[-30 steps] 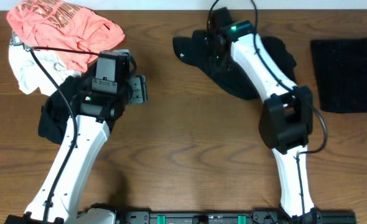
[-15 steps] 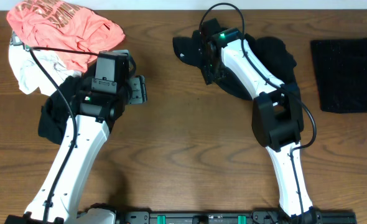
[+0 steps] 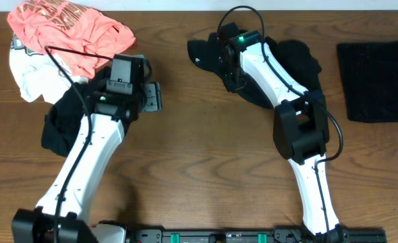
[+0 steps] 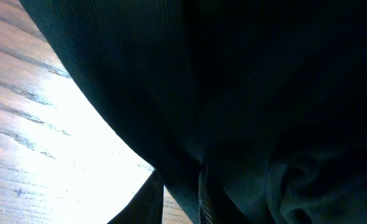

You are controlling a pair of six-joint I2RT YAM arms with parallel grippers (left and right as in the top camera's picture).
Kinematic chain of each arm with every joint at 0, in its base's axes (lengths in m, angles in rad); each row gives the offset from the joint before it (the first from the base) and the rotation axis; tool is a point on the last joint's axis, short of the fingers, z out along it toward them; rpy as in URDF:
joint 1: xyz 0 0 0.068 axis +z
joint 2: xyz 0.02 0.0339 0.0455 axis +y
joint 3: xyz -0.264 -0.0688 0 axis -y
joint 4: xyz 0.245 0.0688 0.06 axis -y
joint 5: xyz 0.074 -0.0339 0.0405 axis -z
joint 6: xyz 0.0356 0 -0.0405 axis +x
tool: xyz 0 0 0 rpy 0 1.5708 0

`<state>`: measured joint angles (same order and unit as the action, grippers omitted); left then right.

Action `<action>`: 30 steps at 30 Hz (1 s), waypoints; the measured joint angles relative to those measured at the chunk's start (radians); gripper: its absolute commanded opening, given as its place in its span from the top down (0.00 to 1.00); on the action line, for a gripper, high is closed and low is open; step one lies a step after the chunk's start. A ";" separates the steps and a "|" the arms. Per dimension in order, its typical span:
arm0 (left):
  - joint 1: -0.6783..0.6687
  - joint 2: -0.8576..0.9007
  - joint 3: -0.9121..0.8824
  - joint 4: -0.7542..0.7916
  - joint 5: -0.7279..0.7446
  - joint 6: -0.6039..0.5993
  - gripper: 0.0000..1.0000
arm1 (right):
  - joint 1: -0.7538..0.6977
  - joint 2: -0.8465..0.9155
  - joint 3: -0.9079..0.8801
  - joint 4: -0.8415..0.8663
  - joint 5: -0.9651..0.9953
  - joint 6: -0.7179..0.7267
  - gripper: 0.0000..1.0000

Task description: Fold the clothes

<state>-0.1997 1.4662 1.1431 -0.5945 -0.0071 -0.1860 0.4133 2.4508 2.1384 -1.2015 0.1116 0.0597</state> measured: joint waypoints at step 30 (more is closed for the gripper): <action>0.000 0.042 0.000 0.044 0.000 0.034 0.31 | 0.000 -0.295 -0.002 -0.489 -0.116 -0.008 0.99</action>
<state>-0.1997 1.5085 1.1431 -0.5503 -0.0067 -0.1524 0.4133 2.1555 2.1365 -1.6905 -0.0044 0.0517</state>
